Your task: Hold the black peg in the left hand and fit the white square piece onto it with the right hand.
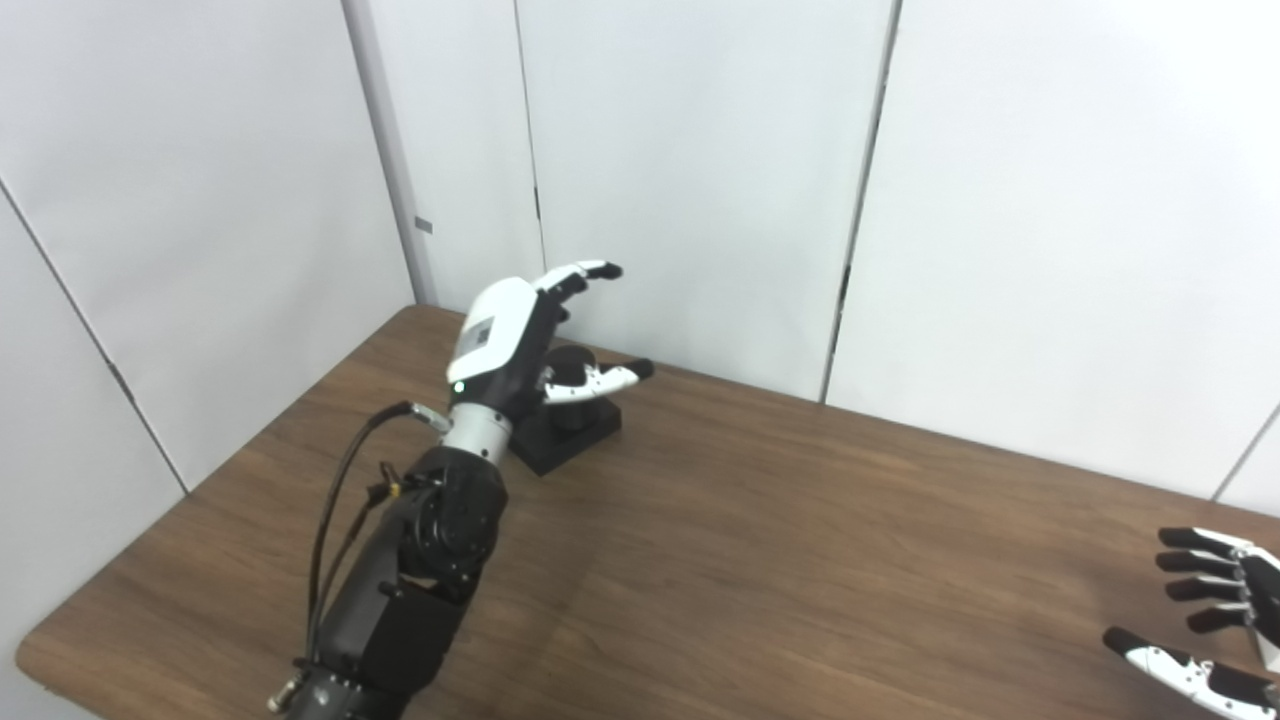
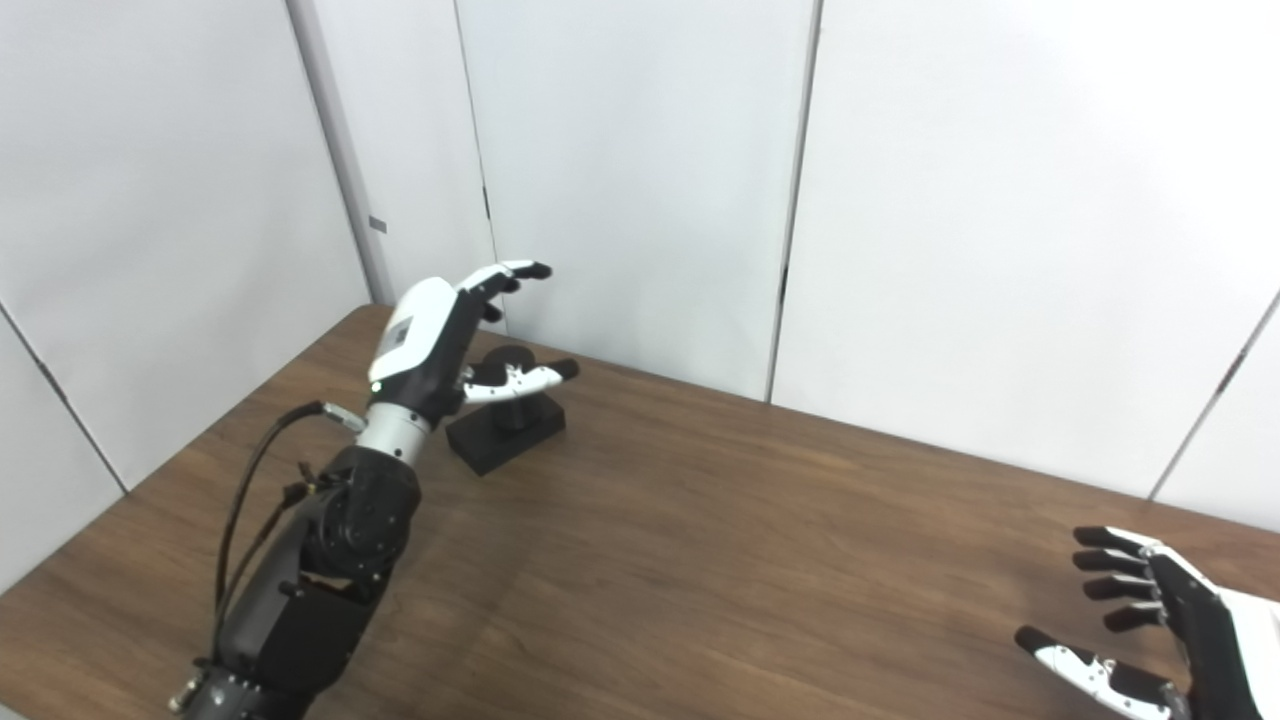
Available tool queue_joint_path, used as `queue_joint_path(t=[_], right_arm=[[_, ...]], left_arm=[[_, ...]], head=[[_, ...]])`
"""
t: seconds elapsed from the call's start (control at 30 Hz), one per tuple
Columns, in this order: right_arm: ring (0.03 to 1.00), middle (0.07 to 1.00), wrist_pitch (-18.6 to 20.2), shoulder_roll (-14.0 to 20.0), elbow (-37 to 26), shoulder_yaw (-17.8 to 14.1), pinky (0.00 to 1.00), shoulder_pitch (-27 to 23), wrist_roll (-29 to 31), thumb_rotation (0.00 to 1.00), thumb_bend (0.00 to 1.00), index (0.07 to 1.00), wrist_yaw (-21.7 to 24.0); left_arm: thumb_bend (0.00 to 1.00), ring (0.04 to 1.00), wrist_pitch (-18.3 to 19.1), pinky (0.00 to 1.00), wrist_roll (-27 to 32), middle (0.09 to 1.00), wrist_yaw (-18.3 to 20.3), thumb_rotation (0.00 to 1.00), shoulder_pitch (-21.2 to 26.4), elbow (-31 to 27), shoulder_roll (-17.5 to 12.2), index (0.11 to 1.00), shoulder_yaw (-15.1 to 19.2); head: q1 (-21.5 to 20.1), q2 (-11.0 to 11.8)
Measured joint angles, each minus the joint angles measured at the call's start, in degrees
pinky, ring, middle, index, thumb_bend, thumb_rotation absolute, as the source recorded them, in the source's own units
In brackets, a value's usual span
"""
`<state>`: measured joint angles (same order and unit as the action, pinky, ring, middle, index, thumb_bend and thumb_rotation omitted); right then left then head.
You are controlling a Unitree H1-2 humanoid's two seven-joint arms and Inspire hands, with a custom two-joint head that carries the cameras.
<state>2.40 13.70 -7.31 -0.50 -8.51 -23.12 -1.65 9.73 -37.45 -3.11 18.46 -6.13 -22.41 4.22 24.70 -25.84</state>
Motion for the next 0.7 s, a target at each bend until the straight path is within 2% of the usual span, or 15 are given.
queue_joint_path(t=[0.17,0.33,0.53,0.7], right_arm=[[0.607,0.659,0.10,-0.01,-0.07,0.00,0.47,-0.03,-0.12,0.00,0.58,0.690,0.02],[0.611,0.661,0.32,-0.08,-0.33,-0.04,0.47,-0.05,0.07,0.00,0.58,0.686,0.04],[0.597,0.655,0.20,-0.02,-0.27,-0.17,0.47,-0.05,0.23,0.00,0.59,0.683,-0.04],[0.593,0.652,0.25,-0.02,-0.32,-0.19,0.46,-0.03,0.21,0.00,0.59,0.684,-0.02]], left_arm=[[0.88,0.853,4.04,0.68,-4.56,0.868,-0.26,0.33,0.01,0.56,-0.95,0.730,-0.55],[0.90,0.860,6.60,0.66,-5.13,0.872,0.85,0.34,0.57,2.15,-1.76,0.743,-0.98],[0.96,0.867,11.40,0.67,-8.03,0.894,1.23,0.40,1.36,3.98,-2.83,0.781,-2.04],[1.00,0.911,14.88,0.72,-10.57,0.927,1.81,0.49,2.22,5.13,-3.41,0.830,-3.11]], head=[[0.26,-0.35],[0.18,-0.53],[0.18,-0.62],[0.35,-1.06]])
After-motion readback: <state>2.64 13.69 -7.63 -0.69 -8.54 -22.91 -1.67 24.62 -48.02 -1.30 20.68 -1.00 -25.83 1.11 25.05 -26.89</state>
